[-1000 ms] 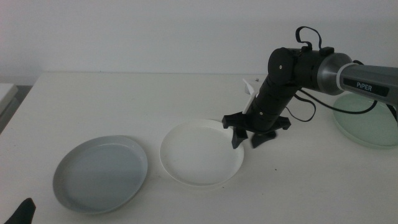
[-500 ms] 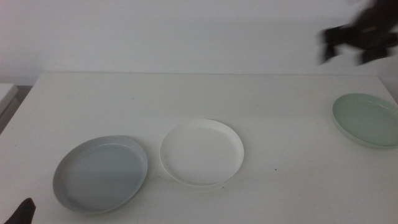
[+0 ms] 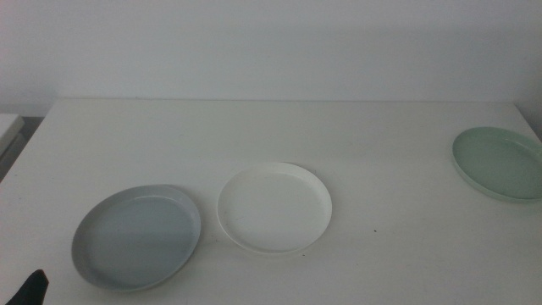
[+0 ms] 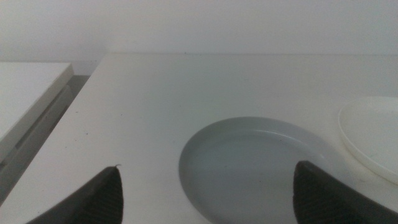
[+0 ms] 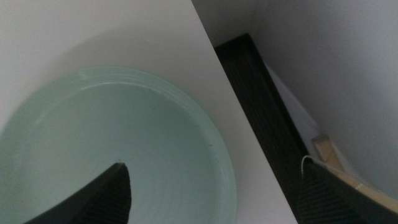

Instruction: Stack the three bowls on top of each other.

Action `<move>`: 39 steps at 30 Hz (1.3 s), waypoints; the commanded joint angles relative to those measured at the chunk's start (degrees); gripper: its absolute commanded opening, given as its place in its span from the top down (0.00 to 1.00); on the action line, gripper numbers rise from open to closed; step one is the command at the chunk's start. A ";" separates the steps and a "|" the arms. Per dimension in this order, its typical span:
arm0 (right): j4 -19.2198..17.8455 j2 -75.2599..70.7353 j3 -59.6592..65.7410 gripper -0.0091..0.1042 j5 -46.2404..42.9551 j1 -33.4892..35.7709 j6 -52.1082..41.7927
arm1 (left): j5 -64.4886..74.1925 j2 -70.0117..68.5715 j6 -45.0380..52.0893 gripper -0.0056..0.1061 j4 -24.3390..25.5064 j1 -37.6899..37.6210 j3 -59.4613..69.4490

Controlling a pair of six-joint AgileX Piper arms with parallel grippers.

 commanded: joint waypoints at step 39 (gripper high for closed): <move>5.76 3.85 -0.06 0.94 -0.09 3.84 -5.35 | -0.77 -0.21 -0.08 0.11 0.03 -0.01 -0.02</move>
